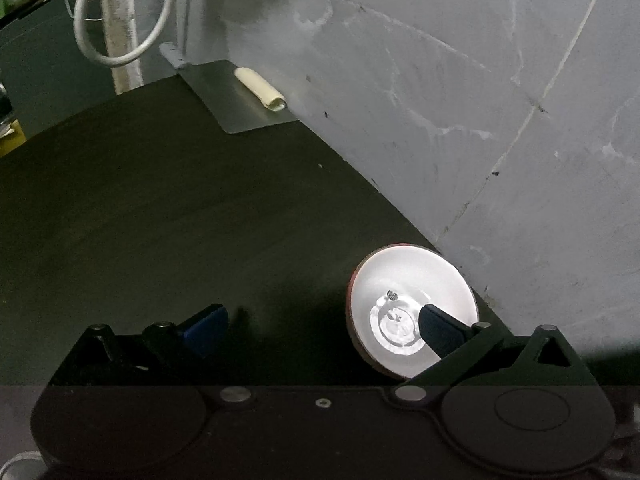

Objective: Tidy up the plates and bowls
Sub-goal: 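Move the left tool to the second white bowl and grasp its rim, then lift the second white bowl and carry it toward the bowl stack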

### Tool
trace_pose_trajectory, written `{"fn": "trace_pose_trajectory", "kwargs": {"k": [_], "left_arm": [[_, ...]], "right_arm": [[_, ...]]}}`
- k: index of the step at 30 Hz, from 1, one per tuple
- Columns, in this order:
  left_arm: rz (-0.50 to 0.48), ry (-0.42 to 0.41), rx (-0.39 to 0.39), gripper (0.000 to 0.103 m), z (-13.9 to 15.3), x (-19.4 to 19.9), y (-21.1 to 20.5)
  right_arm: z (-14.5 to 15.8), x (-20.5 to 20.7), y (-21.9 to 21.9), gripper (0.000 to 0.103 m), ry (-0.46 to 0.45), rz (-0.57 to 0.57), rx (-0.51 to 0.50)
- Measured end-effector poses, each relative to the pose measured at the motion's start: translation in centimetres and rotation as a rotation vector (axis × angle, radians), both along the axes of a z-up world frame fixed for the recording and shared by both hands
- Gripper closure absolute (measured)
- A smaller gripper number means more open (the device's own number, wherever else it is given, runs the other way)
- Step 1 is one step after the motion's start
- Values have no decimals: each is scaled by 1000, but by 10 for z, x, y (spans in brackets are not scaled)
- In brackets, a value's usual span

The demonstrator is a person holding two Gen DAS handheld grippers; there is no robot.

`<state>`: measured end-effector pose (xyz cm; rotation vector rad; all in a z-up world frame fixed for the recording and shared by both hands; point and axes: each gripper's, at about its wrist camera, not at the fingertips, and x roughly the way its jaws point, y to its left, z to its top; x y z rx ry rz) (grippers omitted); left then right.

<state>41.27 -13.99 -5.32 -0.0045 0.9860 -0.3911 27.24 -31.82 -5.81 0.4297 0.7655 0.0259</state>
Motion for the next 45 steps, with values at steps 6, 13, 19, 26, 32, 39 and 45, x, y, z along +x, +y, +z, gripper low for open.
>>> {"fn": "trace_pose_trajectory", "kwargs": {"k": [6, 13, 19, 26, 32, 39, 45], "left_arm": [[-10, 35, -12, 21, -10, 4, -2], [-23, 50, -38, 51, -13, 7, -4], [-10, 62, -46, 68, -14, 7, -5], [-14, 98, -76, 89, -13, -1, -3], [-4, 102, -79, 89, -9, -16, 2], [13, 69, -98, 88, 7, -43, 17], [22, 28, -108, 88, 29, -77, 37]], "right_arm": [[-5, 11, 1, 39, -1, 16, 6], [-5, 21, 1, 60, -12, 23, 1], [-8, 25, 1, 70, -11, 41, 19], [-7, 21, 3, 80, -9, 65, 37], [-3, 8, 6, 81, -16, 76, 58], [14, -18, 11, 81, -70, 116, 77], [33, -46, 25, 81, -105, 158, 76]]}}
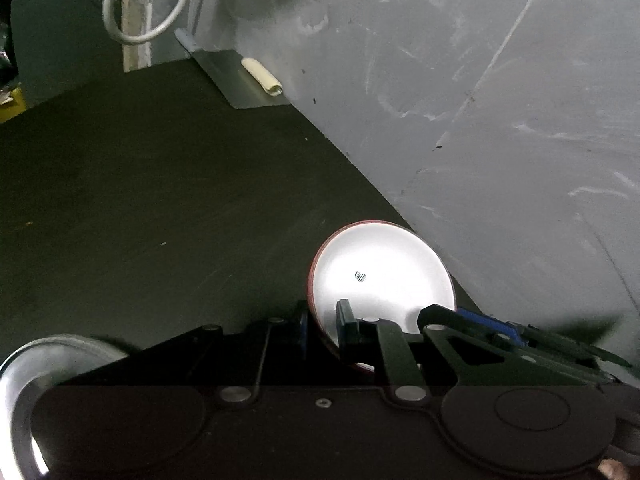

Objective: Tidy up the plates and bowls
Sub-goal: 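Lift the second white bowl and carry it toward the bowl stack, then lower the second white bowl into the stacked bowls with the left tool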

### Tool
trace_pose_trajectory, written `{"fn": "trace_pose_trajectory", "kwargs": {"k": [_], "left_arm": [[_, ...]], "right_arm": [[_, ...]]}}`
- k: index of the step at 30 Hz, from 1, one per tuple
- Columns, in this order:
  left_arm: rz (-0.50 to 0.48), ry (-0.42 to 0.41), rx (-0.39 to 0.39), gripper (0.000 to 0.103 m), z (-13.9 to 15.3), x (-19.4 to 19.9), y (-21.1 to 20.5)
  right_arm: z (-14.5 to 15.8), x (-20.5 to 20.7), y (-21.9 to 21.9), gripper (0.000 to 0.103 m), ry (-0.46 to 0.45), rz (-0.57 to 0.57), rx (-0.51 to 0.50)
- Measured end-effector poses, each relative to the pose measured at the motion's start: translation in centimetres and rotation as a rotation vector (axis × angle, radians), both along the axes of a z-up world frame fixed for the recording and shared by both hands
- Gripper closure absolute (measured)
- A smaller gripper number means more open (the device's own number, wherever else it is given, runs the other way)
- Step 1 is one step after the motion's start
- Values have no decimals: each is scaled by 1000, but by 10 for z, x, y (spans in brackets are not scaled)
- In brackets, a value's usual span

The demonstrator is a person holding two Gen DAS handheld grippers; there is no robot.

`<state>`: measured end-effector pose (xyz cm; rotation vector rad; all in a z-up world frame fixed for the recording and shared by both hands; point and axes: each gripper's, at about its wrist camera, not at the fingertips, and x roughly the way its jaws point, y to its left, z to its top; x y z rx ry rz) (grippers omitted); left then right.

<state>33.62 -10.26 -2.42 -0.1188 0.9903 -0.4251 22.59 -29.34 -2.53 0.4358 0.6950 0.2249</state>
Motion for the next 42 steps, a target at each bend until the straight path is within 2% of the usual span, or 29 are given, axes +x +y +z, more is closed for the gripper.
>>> {"fn": "trace_pose_trajectory", "kwargs": {"k": [12, 26, 42], "left_arm": [[50, -73, -47, 88, 29, -82, 51], [109, -77, -69, 89, 31, -158, 106], [116, -76, -66, 89, 34, -195, 128]], "right_arm": [[26, -67, 42, 81, -42, 73, -12], [35, -134, 88, 81, -42, 163, -36], [35, -167, 110, 80, -15, 216, -39]]}}
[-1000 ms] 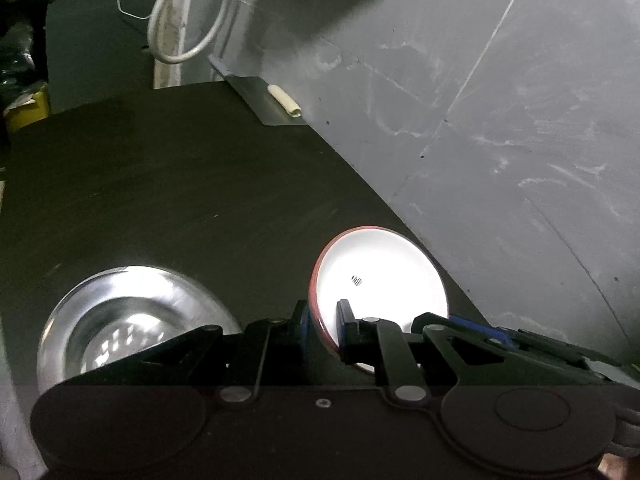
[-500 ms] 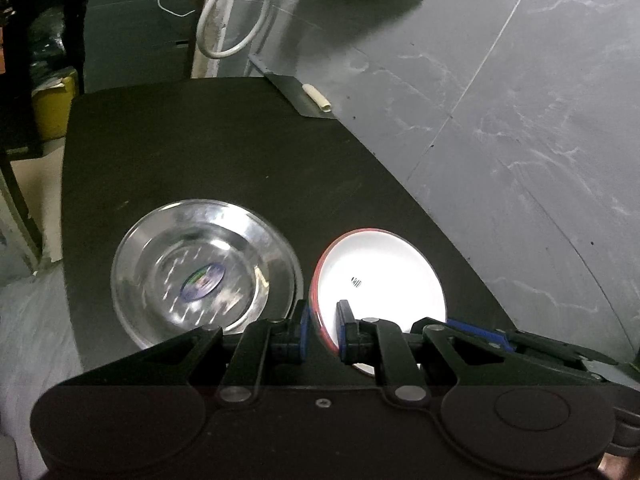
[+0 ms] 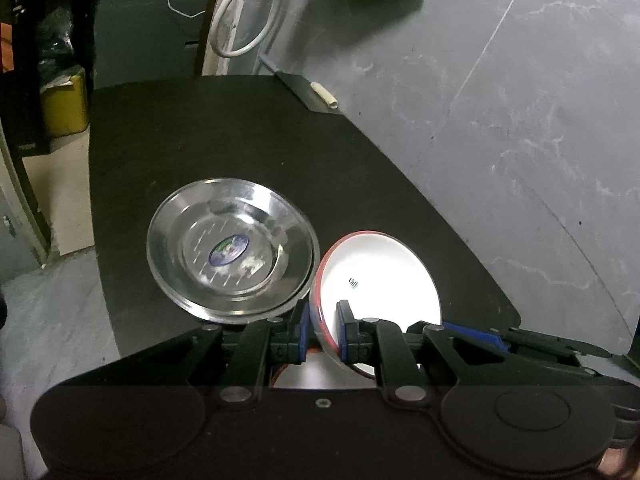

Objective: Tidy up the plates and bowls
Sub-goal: 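Lower the second white bowl into the stacked bowls with the left tool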

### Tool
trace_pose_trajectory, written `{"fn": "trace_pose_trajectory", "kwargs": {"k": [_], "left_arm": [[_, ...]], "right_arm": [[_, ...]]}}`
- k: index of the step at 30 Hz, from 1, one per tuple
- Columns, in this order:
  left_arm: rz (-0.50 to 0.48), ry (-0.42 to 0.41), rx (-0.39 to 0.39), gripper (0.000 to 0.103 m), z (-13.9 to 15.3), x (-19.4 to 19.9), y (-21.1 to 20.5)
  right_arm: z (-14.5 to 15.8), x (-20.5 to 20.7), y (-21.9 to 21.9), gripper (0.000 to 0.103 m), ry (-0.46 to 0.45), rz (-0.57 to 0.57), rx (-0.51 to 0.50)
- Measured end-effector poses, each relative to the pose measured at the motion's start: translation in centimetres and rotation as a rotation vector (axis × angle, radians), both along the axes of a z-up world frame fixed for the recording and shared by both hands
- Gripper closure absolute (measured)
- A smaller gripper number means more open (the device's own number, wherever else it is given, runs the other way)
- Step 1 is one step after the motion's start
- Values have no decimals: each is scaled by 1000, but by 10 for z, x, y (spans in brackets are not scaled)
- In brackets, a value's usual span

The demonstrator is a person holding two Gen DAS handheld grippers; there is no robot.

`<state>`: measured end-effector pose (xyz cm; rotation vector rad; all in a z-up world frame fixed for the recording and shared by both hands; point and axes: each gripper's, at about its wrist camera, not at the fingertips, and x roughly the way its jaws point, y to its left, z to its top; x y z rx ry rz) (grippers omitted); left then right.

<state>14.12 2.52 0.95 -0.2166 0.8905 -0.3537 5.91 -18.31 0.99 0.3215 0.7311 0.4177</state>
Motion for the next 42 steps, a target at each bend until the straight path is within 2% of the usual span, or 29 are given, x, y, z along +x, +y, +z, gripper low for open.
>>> {"fn": "trace_pose_trajectory", "kwargs": {"k": [14, 42], "left_arm": [[-7, 39, 14, 88, -9, -19, 11], [-50, 145, 57, 85, -36, -26, 17]], "right_arm": [[-9, -10, 14, 79, 51, 48, -27], [-22, -14, 29, 78, 142, 114, -88]]}}
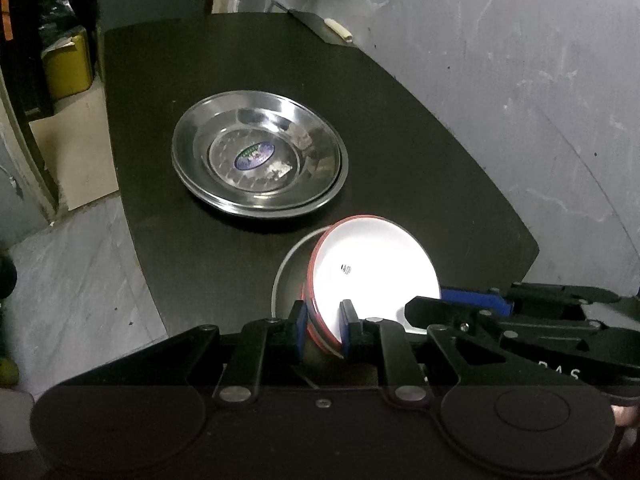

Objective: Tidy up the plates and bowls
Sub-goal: 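Lower the second white bowl into the stacked bowls with the left tool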

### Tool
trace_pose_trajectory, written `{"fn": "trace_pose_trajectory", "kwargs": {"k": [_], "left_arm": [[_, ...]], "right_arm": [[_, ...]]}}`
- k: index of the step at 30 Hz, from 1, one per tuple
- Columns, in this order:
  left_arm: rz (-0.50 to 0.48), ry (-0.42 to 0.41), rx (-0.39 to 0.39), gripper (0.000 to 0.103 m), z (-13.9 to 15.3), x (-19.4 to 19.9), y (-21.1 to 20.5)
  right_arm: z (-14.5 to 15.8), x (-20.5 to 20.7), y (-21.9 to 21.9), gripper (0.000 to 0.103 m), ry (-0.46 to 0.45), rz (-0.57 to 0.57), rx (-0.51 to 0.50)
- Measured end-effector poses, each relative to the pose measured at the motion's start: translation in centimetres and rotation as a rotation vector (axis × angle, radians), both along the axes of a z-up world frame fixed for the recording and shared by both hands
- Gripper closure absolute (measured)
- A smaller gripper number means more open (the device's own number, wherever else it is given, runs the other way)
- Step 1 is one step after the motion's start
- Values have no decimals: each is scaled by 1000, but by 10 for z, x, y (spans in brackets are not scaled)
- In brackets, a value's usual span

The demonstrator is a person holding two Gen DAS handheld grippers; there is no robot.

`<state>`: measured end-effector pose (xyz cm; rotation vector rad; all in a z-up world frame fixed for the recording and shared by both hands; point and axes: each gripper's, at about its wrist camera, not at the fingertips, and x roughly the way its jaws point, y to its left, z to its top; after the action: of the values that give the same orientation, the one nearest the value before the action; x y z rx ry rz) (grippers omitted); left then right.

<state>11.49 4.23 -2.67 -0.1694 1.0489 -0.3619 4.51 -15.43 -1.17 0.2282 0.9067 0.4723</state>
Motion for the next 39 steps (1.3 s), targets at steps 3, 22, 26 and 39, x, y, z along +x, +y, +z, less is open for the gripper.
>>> {"fn": "trace_pose_trajectory", "kwargs": {"k": [3, 22, 26, 39], "left_arm": [[-6, 9, 7, 84, -1, -1, -1], [-10, 31, 35, 85, -3, -1, -7], [-6, 32, 36, 84, -3, -1, -8], [4, 36, 41, 83, -3, 1, -8]], "right_arm": [[0, 0, -1, 78, 1, 0, -2], [-4, 2, -1, 77, 19, 10, -6], [-5, 3, 0, 77, 18, 14, -6], [-4, 5, -2, 72, 15, 24, -5]]}}
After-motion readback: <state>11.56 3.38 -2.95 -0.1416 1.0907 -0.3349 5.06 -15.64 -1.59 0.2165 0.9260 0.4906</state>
